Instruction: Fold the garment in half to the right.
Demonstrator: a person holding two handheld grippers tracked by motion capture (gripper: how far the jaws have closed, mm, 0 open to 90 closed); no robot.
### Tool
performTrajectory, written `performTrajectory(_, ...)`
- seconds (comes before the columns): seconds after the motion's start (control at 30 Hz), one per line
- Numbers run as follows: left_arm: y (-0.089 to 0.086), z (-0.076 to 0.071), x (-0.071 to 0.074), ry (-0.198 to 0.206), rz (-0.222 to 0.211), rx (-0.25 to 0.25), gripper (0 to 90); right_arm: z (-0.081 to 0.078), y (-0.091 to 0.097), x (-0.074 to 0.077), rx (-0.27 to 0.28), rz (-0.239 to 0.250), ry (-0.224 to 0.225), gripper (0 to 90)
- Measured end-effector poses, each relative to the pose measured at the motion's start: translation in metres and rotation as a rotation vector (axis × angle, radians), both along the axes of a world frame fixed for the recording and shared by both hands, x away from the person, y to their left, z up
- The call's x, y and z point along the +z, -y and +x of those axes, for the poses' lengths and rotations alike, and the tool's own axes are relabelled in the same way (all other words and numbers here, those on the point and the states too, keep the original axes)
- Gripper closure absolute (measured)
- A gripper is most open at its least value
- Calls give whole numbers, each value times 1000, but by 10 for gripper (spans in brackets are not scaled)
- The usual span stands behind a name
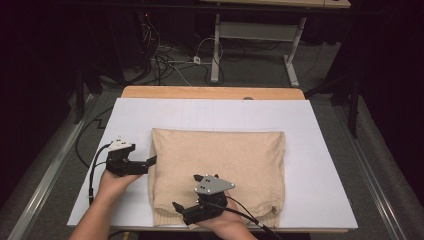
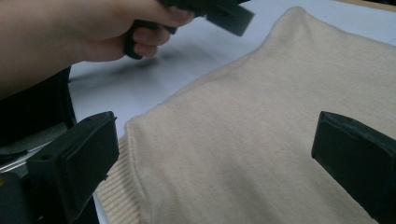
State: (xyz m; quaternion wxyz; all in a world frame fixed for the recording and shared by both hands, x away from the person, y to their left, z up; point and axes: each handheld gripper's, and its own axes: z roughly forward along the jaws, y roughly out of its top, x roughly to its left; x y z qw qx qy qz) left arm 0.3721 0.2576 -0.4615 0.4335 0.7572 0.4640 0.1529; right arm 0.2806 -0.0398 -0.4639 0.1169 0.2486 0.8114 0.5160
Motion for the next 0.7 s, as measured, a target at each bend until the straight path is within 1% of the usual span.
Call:
performTrajectory(0.07, -1, 9, 0, -6, 1, 5, 13, 0, -4, -2, 9, -8, -2, 27)
performTrajectory(0.2, 0, 26, -1, -19, 10, 15, 27, -2, -14, -6, 29, -21, -23, 59)
performTrajectory(0.3, 2, 39, -2, -27, 8, 21, 32, -4, -22, -9, 45, -34, -36, 90)
performTrajectory(0.4, 5, 51, -3, -34, 24, 27, 50, -7, -30, -10, 59, -45, -40, 137)
performTrajectory(0.53, 8, 67, -7, -64, 37, 42, 78, -14, -40, -12, 79, -76, -47, 190)
performTrajectory(0.6, 9, 74, -9, -73, 45, 48, 117, -17, -46, -14, 93, -92, -59, 214)
performTrajectory(0.67, 11, 80, -10, -86, 54, 48, 134, -20, -53, -15, 99, -117, -58, 233)
performTrajectory(0.7, 12, 82, -11, -84, 59, 52, 143, -21, -56, -16, 105, -126, -57, 247)
